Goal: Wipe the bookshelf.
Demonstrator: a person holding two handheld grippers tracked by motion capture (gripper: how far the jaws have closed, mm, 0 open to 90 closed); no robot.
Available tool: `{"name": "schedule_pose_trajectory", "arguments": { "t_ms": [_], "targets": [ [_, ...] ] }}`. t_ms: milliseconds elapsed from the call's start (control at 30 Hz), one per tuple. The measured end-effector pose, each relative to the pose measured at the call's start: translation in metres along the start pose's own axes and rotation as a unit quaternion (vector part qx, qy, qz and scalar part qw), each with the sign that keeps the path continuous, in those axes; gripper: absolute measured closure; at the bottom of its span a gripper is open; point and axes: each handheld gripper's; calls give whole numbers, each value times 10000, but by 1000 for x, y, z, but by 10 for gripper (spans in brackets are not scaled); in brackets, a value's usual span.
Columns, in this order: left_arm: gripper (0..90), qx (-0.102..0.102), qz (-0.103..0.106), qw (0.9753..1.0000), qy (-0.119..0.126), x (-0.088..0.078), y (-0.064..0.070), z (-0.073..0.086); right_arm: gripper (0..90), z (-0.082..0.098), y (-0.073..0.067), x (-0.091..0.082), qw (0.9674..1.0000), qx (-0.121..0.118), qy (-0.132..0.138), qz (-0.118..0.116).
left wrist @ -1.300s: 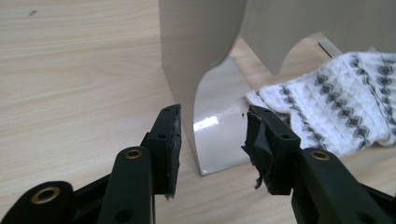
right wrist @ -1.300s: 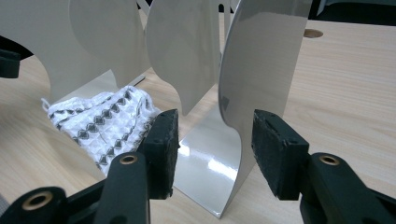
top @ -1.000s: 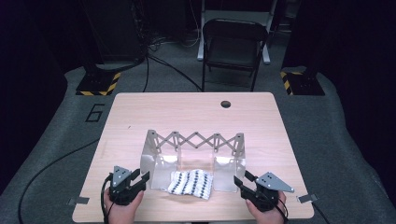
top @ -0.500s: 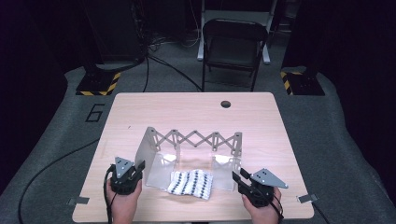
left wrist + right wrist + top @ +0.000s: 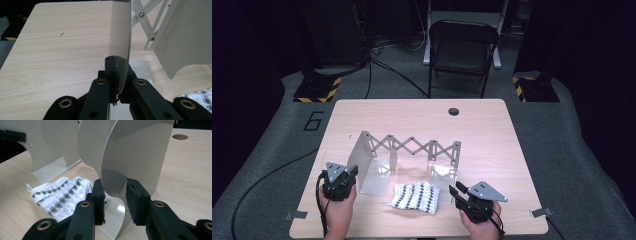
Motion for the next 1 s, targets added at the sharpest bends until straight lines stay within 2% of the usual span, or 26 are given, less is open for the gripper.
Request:
{"name": "schedule_pose_trajectory", "arguments": {
  "t_ms": [100, 167, 233, 400, 533, 633, 667, 700, 733, 800, 900, 1000],
  "targets": [
    [838, -63, 152, 9999, 15, -1, 1, 1, 738, 0, -3, 1, 10000, -48, -14, -86],
    [737, -39, 164, 9998, 62, -4, 4, 2, 789, 0, -4, 2, 9998, -151, -9, -160],
    [690, -40, 178, 9998, 127, -11, 7, 3, 794, 0, -5, 1, 9997, -147, -31, -170],
    [638, 51, 204, 9998, 67, -28, 11, 6, 576, 0, -3, -1, 9999, -123, 101, 2],
    [627, 124, 165, 9997, 154, -42, 10, 13, 520, -4, -1, 7, 9998, -153, 74, 59],
    [603, 115, 289, 9994, 165, -49, 13, 19, 499, -9, -1, 14, 9994, -280, 63, 182],
    [599, 158, 302, 9993, 140, -50, 15, 20, 498, -10, -2, 18, 9990, -340, 67, 285],
    [596, 233, 363, 9990, 89, -48, 20, 24, 498, -11, -3, 19, 9988, -384, 24, 289],
    [584, 248, 410, 9988, 62, -46, 23, 25, 500, -12, -4, 22, 9983, -446, 5, 382],
    [568, 264, 460, 9986, 5, -43, 26, 26, 501, -13, -5, 23, 9980, -472, -1, 425],
    [537, 290, 734, 9968, -157, -31, 45, 32, 513, -14, -4, 26, 9972, -522, -2, 530],
    [493, 399, 916, 9945, -300, -22, 60, 36, 539, -14, -2, 26, 9977, -440, -33, 524]
  ]
}}
Point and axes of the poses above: each handheld gripper's, and its own axes: x roughly forward along the jaws, z roughly out of its underside, y roughly to its right, and after that the axes turned 14 degrees about -x, right-handed
